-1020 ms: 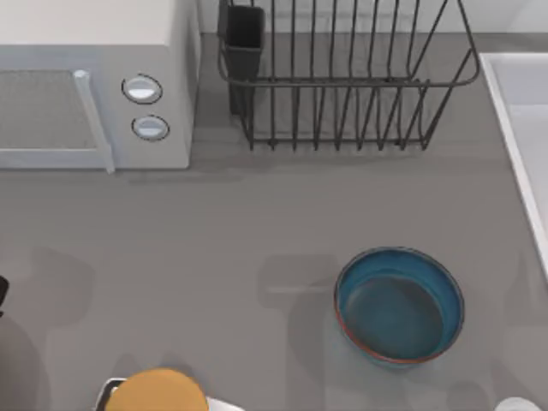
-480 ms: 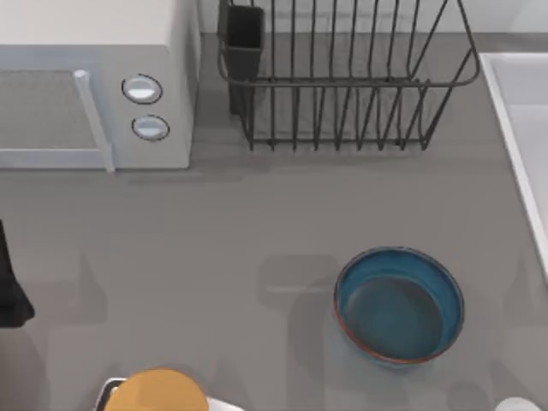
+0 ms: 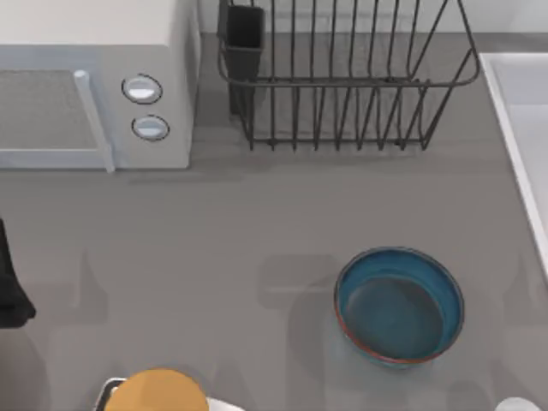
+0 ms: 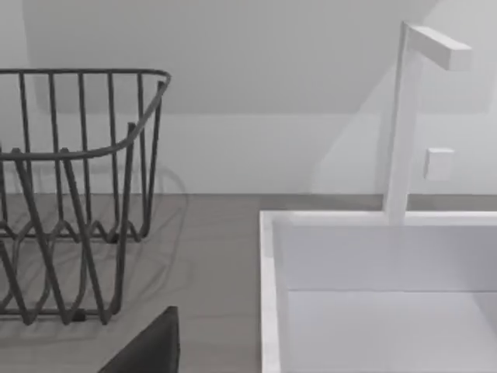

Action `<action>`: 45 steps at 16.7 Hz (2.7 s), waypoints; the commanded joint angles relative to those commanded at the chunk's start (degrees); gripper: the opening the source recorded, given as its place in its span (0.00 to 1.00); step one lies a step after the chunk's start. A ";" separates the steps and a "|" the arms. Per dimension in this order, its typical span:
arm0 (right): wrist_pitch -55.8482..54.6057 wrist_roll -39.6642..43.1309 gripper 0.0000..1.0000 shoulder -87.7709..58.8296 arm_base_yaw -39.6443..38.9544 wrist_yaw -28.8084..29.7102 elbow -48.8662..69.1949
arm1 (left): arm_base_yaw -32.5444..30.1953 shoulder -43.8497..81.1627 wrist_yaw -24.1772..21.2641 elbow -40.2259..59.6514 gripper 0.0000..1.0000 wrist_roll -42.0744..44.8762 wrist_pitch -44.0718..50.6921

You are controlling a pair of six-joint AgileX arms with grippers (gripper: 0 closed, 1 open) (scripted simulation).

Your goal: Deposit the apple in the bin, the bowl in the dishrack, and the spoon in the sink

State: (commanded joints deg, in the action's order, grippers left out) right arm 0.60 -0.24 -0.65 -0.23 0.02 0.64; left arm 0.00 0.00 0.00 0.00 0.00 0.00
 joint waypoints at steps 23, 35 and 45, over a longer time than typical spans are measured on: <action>66.58 -27.22 1.00 -93.68 -26.58 -0.16 72.32 | 0.00 0.00 0.00 0.00 1.00 0.00 0.00; 58.08 -27.72 1.00 -98.25 -27.02 0.01 67.03 | 0.00 0.00 0.00 0.00 1.00 0.00 0.00; 45.04 -28.06 1.00 -102.70 -27.28 0.02 58.33 | 0.00 0.00 0.00 0.00 1.00 0.00 0.00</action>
State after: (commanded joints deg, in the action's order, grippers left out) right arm 45.64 -28.30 -103.35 -27.51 0.04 58.98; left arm 0.00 0.00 0.00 0.00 0.00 0.00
